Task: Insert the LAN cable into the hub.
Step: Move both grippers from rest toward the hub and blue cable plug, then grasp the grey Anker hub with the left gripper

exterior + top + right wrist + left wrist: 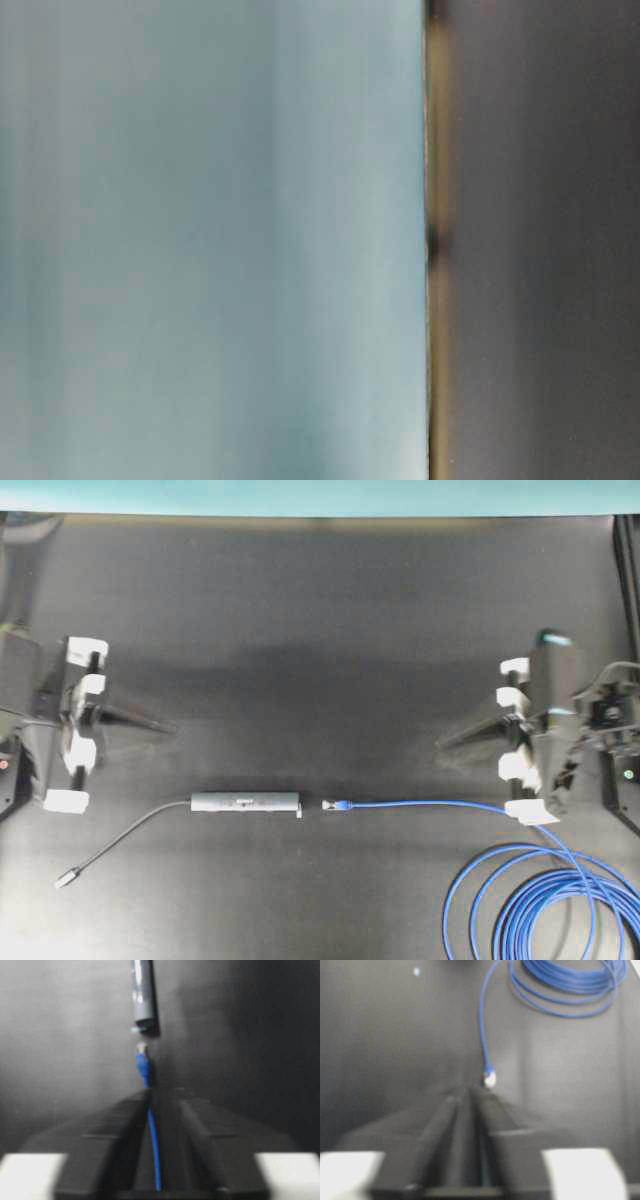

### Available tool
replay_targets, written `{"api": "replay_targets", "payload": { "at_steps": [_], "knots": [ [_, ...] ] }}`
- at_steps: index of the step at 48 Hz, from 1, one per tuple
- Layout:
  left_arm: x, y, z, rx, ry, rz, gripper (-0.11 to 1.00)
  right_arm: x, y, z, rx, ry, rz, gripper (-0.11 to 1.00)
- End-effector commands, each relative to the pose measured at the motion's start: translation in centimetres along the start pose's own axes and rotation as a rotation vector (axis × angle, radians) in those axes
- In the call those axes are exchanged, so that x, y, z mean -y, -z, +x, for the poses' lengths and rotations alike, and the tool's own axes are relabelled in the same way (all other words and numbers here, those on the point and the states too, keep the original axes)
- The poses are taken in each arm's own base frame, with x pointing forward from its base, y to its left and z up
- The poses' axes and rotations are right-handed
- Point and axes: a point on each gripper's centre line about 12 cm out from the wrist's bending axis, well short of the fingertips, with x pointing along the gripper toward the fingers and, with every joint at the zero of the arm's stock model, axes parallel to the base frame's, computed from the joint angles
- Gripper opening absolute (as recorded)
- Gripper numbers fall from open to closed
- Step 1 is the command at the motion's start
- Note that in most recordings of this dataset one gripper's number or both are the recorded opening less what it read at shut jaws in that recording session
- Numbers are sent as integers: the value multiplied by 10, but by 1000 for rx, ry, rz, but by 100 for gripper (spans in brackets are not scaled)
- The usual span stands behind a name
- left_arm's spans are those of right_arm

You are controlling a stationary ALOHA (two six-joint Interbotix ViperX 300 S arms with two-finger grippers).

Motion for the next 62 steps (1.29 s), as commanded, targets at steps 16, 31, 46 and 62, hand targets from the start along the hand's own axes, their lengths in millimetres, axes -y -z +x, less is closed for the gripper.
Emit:
{"api": "replay_targets", "payload": {
  "at_steps": [16, 31, 46, 62],
  "knots": [
    [5, 50, 28, 46, 32, -68, 71, -3, -14, 16, -2, -2, 11, 82],
    [2, 106, 45, -41, 24, -65, 74, -5, -17, 19, -1, -5, 66, 82],
    [10, 141, 73, -59, 52, -71, 74, -6, -18, 20, -3, -7, 86, 82],
    [26, 163, 91, -105, 99, -90, 74, -6, -18, 21, -4, -8, 109, 82]
  ]
}}
